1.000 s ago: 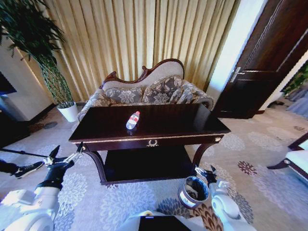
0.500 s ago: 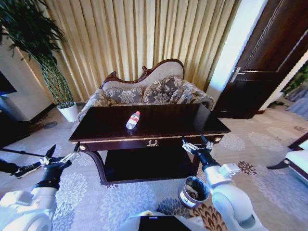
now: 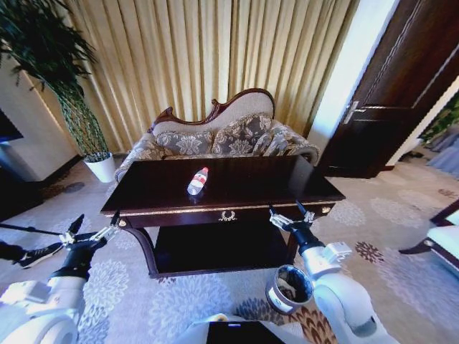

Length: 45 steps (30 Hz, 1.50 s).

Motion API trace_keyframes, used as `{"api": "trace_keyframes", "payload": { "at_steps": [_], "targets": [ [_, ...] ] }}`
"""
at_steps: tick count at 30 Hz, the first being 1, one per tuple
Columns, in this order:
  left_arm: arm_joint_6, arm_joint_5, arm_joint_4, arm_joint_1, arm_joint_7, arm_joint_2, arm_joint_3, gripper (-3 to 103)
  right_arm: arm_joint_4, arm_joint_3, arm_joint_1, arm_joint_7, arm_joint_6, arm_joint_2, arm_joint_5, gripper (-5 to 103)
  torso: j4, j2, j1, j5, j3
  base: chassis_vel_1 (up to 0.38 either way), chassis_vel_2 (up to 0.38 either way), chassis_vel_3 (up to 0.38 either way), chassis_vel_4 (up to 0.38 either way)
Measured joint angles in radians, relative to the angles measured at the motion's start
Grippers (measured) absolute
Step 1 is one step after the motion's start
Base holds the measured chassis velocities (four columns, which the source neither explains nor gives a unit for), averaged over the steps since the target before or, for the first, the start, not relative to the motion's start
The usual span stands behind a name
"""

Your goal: Move to the front of the table and place the trash on the table into the trash bin.

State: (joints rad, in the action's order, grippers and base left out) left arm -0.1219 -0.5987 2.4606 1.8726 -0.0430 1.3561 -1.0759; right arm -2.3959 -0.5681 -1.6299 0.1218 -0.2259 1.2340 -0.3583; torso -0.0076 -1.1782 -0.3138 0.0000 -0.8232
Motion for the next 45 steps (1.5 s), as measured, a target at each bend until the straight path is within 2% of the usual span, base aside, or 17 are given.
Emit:
{"api": "trace_keyframes", "payload": {
  "at_steps": [9,17,21,22,26,27,31,32,34,37,38,41,42,43,45],
  "targets": [
    [0.0,0.001,-0.008,-0.002,0.001,0.003,0.002,100,0.028,0.0,0.005,-0.003,0.005,-0.005,0.003,100,0.0001,0.001,-0.001,-0.0001,-0.001,-0.196,0.204,0.174,-0.183],
    [0.0,-0.002,-0.032,-0.015,0.005,-0.016,0.002,100,0.052,0.007,0.004,-0.006,0.016,0.003,0.006,100,0.0001,0.0,0.0,0.0001,0.0,-0.021,0.023,0.029,-0.042],
    [-0.045,-0.058,-0.087,-0.083,0.023,-0.094,0.005,100,0.054,0.004,0.004,-0.002,0.018,-0.003,-0.003,100,0.0002,0.0,0.001,0.0002,0.0,0.006,-0.007,-0.006,0.013],
    [-0.045,-0.058,-0.087,-0.083,0.023,-0.094,0.005,100,0.054,0.004,0.004,-0.002,0.018,-0.003,-0.003,100,0.0002,0.0,0.001,0.0002,0.0,0.0,0.0,0.0,0.0],
    [-0.083,-0.109,-0.187,-0.201,0.08,-0.228,0.038,100,0.045,-0.001,0.0,0.021,0.02,-0.021,-0.032,100,-0.0003,0.0,-0.001,-0.0003,0.0,0.0,0.0,0.0,0.0],
    [-0.083,-0.109,-0.187,-0.201,0.08,-0.228,0.038,100,0.045,-0.001,0.0,0.021,0.02,-0.021,-0.032,100,-0.0003,0.0,-0.001,-0.0003,0.0,0.0,0.0,0.0,0.0],
    [-0.095,-0.156,-0.302,-0.314,0.105,-0.332,0.07,100,0.042,-0.006,0.005,0.028,0.02,-0.034,-0.036,100,0.0001,0.0,0.0,-0.0003,0.0,0.0,0.0,0.0,0.0],
    [-0.095,-0.156,-0.302,-0.314,0.105,-0.332,0.07,100,0.042,-0.006,0.005,0.028,0.02,-0.034,-0.036,100,0.0001,0.0,0.0,-0.0003,0.0,0.0,0.0,0.0,0.0],
    [-0.125,-0.186,-0.341,-0.37,0.132,-0.37,0.089,100,0.043,-0.004,0.011,0.037,0.019,-0.038,-0.037,100,0.0001,0.0,0.0,-0.0002,0.0,0.0,0.0,0.0,0.0],
    [-0.218,-0.244,-0.36,-0.469,0.254,-0.42,0.14,100,0.043,0.004,0.017,0.073,0.016,-0.056,-0.038,100,0.0001,0.0,0.0,0.0001,0.0,0.0,0.0,0.0,0.0],
    [-0.218,-0.244,-0.36,-0.469,0.254,-0.42,0.14,100,0.043,0.004,0.017,0.073,0.016,-0.056,-0.038,100,0.0001,0.0,0.0,0.0001,0.0,0.0,0.0,0.0,0.0],
    [-0.307,-0.293,-0.357,-0.567,0.354,-0.458,0.208,100,0.05,-0.003,0.014,0.084,0.013,-0.068,-0.038,100,0.0001,0.0,0.0,-0.0002,0.0,0.0,0.0,0.0,0.0],
    [-0.331,-0.308,-0.353,-0.595,0.363,-0.471,0.232,100,0.054,-0.006,0.013,0.085,0.013,-0.068,-0.038,100,0.0,0.0,0.0,-0.0001,0.0,0.0,0.0,0.0,0.0],
    [-0.331,-0.308,-0.353,-0.595,0.363,-0.471,0.232,100,0.054,-0.006,0.013,0.085,0.013,-0.068,-0.038,100,0.0,0.0,0.0,-0.0001,0.0,0.0,0.0,0.0,0.0],
    [-0.386,-0.338,-0.343,-0.667,0.37,-0.499,0.3,100,0.07,-0.009,0.013,0.101,0.013,-0.068,-0.037,100,0.0,0.0,0.0,0.0002,0.0,0.0,0.0,0.0,0.0]
  ]
}}
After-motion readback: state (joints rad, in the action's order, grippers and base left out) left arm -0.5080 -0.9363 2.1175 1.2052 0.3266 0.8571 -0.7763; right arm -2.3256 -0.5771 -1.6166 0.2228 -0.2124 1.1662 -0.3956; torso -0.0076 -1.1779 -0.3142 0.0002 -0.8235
